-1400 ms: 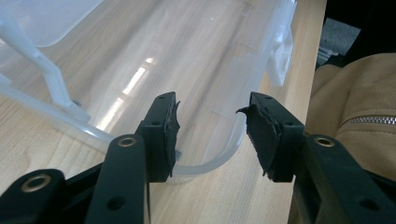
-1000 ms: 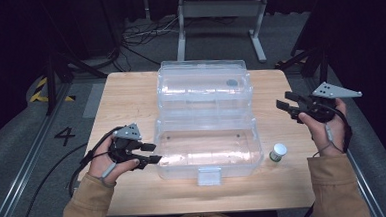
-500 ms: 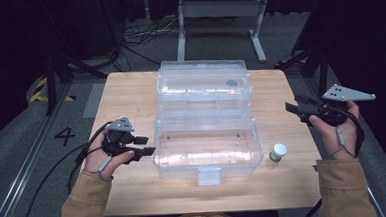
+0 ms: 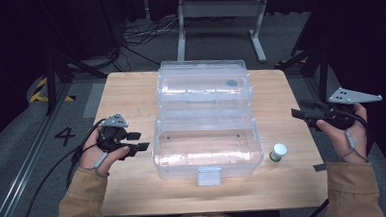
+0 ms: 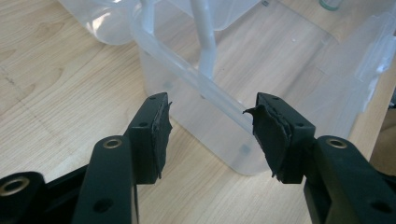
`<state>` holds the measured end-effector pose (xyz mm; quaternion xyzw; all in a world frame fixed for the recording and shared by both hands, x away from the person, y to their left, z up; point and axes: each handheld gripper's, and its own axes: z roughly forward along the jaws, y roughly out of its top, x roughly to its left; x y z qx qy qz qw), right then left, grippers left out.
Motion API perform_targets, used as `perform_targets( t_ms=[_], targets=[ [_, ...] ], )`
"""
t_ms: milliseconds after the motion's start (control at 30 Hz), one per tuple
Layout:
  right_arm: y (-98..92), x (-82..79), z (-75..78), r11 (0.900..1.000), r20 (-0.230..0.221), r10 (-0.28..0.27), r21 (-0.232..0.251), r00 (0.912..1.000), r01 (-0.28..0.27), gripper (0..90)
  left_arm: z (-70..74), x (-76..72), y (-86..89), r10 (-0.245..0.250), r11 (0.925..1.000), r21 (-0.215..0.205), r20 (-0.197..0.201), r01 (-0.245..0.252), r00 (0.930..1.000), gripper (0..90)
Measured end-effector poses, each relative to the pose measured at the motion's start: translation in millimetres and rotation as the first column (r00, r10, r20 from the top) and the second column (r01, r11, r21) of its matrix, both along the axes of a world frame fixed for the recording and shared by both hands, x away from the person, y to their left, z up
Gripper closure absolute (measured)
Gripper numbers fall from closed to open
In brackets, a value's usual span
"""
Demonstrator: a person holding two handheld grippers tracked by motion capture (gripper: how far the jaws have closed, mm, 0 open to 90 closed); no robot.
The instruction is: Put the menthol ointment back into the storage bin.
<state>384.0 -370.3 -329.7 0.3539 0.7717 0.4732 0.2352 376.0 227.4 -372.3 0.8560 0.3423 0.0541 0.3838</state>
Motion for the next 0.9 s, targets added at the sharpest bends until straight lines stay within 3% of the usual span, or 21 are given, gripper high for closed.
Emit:
perform_targets(
  t_ms=[133, 467, 900],
  targets=[
    [-0.9, -0.8, 0.7, 1.0, -0.012, 0.01, -0.006, 0.9999, -0.01, 48.3, -1.9, 0.6, 3.4, 0.014, 0.9999, 0.005, -0.007, -0.014, 0.9999, 46.5],
    [1.9, -2.0, 1.2, 0.995, -0.07, 0.055, -0.073, 0.996, -0.061, 48.3, -4.2, 2.6, 6.5, 0.027, 0.9996, 0.005, -0.021, -0.027, 0.9994, 46.1],
    [15.9, 0.9, -4.3, 0.975, -0.148, 0.119, -0.168, 0.9818, -0.144, 47.7, -5.9, 0.2, 10.3, 0.04, 0.999, 0.019, -0.031, -0.039, 0.9987, 45.5]
  ],
)
